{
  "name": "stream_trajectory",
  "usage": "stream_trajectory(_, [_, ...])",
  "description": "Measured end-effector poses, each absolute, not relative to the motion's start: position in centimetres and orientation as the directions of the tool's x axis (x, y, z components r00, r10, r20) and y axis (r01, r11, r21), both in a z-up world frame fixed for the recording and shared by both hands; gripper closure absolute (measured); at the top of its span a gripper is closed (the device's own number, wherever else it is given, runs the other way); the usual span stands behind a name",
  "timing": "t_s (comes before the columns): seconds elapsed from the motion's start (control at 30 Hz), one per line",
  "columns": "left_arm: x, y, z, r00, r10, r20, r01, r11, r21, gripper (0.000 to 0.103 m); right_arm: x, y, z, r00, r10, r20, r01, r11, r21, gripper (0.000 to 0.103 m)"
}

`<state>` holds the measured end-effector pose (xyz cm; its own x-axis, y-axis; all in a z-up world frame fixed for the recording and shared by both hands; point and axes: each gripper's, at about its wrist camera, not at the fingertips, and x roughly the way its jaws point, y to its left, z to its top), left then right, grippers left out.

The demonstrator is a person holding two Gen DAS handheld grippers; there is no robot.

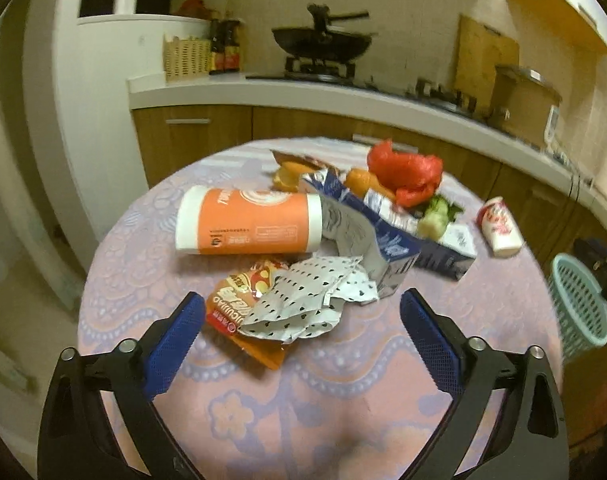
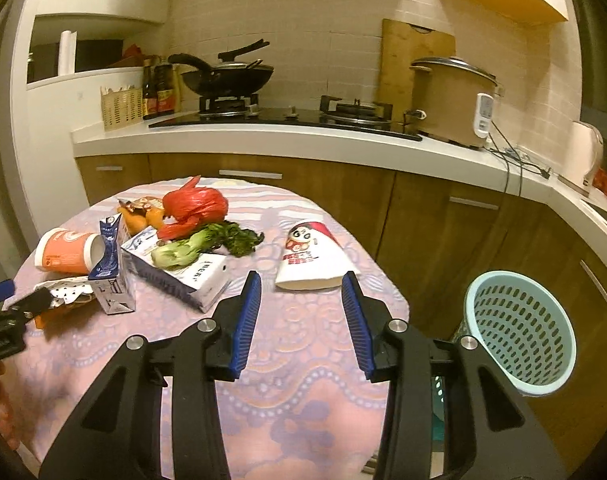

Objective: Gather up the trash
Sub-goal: 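Grasp the white polka-dot napkin with the left gripper while the right gripper approaches the paper cone cup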

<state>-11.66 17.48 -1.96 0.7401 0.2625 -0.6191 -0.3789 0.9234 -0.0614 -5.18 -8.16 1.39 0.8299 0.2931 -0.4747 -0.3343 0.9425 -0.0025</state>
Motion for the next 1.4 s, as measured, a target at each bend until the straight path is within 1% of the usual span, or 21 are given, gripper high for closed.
stream_trajectory(0.07, [-10.6,17.2,-2.6,0.718,0.284,-0.636,-0.378,0.926,-0.013,0.016,-4.9,-8.0,1.2,0.825,0.292,-0.484,-0.335,0.942,-0.003,0.064])
stream_trajectory(0.1, [-10.2,17.1,-2.8,0.708,0.291,-0.643,-0.381,0.925,-0.001,0.020,-4.7,-8.0,1.1,0.822,0.290,-0.490,-0.334,0.943,-0.001,0.064])
stream_trajectory(0.13, [-9.6,17.2,-3.2,0.693,0.292,-0.659,-0.379,0.925,0.011,0.027,-4.4,-8.1,1.0,0.820,0.286,-0.496,-0.329,0.944,0.002,0.064])
stream_trajectory(0.17, [-9.3,17.3,-3.5,0.685,0.290,-0.668,-0.378,0.926,0.015,0.032,-4.2,-8.3,1.0,0.818,0.283,-0.501,-0.325,0.946,0.005,0.064])
stream_trajectory(0.2, [-9.1,17.5,-3.7,0.680,0.289,-0.674,-0.378,0.926,0.016,0.040,-3.9,-8.4,0.9,0.816,0.280,-0.506,-0.320,0.947,0.008,0.064])
stream_trajectory(0.23, [-9.0,17.6,-4.0,0.674,0.288,-0.681,-0.380,0.925,0.015,0.051,-3.5,-8.5,0.7,0.812,0.276,-0.515,-0.314,0.949,0.014,0.064])
stream_trajectory(0.27, [-9.0,17.8,-4.1,0.672,0.282,-0.685,-0.379,0.925,0.009,0.055,-3.3,-8.7,0.6,0.810,0.273,-0.520,-0.309,0.951,0.017,0.064])
stream_trajectory(0.3, [-9.1,17.8,-4.1,0.678,0.275,-0.682,-0.377,0.926,0.000,0.060,-3.1,-8.8,0.5,0.808,0.270,-0.523,-0.305,0.952,0.020,0.064])
stream_trajectory(0.33, [-9.4,17.9,-3.9,0.695,0.266,-0.668,-0.371,0.928,-0.016,0.069,-2.8,-8.8,0.3,0.806,0.266,-0.529,-0.301,0.953,0.021,0.064])
stream_trajectory(0.37, [-9.6,17.9,-3.8,0.704,0.263,-0.660,-0.368,0.929,-0.023,0.073,-2.5,-8.9,0.2,0.804,0.265,-0.533,-0.299,0.954,0.023,0.064])
stream_trajectory(0.4, [-9.7,17.9,-3.7,0.711,0.259,-0.654,-0.366,0.930,-0.029,0.080,-2.4,-8.9,0.1,0.802,0.264,-0.535,-0.298,0.954,0.024,0.064])
stream_trajectory(0.43, [-9.9,17.8,-3.5,0.720,0.256,-0.645,-0.364,0.931,-0.037,0.085,-2.3,-8.9,-0.1,0.801,0.263,-0.538,-0.297,0.955,0.024,0.064])
stream_trajectory(0.63, [-10.7,17.6,-2.7,0.759,0.244,-0.603,-0.362,0.929,-0.079,0.096,-2.1,-8.3,-0.2,0.790,0.284,-0.544,-0.324,0.946,0.024,0.064])
stream_trajectory(0.83, [-11.4,17.1,-0.6,0.806,0.237,-0.542,-0.350,0.930,-0.113,0.097,-2.6,-8.0,0.4,0.792,0.313,-0.524,-0.357,0.934,0.019,0.064])
stream_trajectory(1.0, [-11.2,16.6,0.9,0.837,0.222,-0.501,-0.332,0.933,-0.141,0.097,-0.9,-9.6,0.4,0.799,0.291,-0.527,-0.321,0.946,0.036,0.064])
stream_trajectory(1.07, [-10.6,16.3,1.3,0.843,0.212,-0.494,-0.320,0.937,-0.144,0.097,0.6,-10.3,0.2,0.788,0.292,-0.542,-0.317,0.947,0.049,0.059])
stream_trajectory(1.13, [-10.1,15.9,1.4,0.849,0.200,-0.489,-0.306,0.941,-0.147,0.097,2.2,-10.7,-0.1,0.769,0.304,-0.562,-0.326,0.943,0.064,0.048])
stream_trajectory(1.23, [-9.3,15.1,1.4,0.853,0.188,-0.488,-0.288,0.948,-0.139,0.097,4.4,-10.5,-1.0,0.739,0.335,-0.584,-0.363,0.929,0.072,0.039])
stream_trajectory(1.4, [-7.8,14.2,1.2,0.853,0.171,-0.493,-0.265,0.956,-0.126,0.097,7.9,-9.8,-3.3,0.677,0.356,-0.644,-0.390,0.916,0.095,0.037])
